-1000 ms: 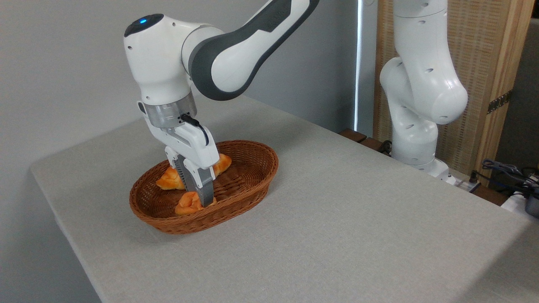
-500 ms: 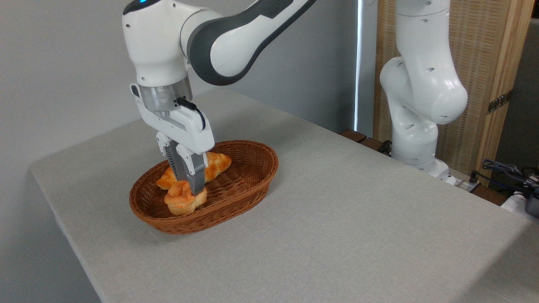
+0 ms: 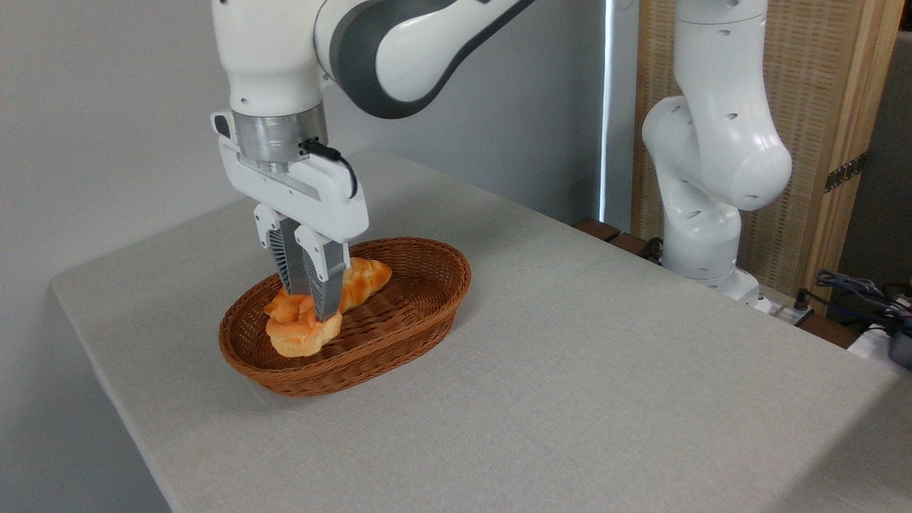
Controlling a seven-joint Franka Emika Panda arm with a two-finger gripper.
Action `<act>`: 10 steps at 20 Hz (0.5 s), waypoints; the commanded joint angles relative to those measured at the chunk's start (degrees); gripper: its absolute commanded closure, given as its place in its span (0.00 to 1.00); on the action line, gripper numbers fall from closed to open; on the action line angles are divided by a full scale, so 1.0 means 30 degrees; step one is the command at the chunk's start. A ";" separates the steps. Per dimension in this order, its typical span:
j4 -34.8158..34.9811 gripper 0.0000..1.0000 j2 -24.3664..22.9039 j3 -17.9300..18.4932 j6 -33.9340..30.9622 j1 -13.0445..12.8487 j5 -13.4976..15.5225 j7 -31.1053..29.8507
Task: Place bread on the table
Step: 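Lift the bun out of the basket and move it past the rim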
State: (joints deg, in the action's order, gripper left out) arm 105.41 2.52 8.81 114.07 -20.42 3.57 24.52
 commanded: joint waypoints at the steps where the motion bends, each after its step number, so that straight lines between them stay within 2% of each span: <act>1: 0.0076 0.54 -0.0753 0.1220 -0.0551 -0.0050 0.0187 -0.0088; 5: 0.0047 0.48 -0.0783 0.2305 -0.2220 -0.0050 0.0098 -0.0087; 6: 0.0047 0.26 -0.0812 0.2655 -0.2281 -0.0021 0.0069 -0.0175; 7: 0.0047 0.09 -0.0899 0.2949 -0.2426 -0.0021 0.0069 -0.0408; 8: -0.0011 0.01 -0.1132 0.3155 -0.2718 -0.0021 -0.0076 -0.0758; 10: -0.0302 0.00 -0.1222 0.3303 -0.3886 -0.0021 -0.1126 -0.0937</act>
State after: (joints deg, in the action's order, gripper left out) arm 105.40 0.51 17.47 106.96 -19.96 3.29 23.97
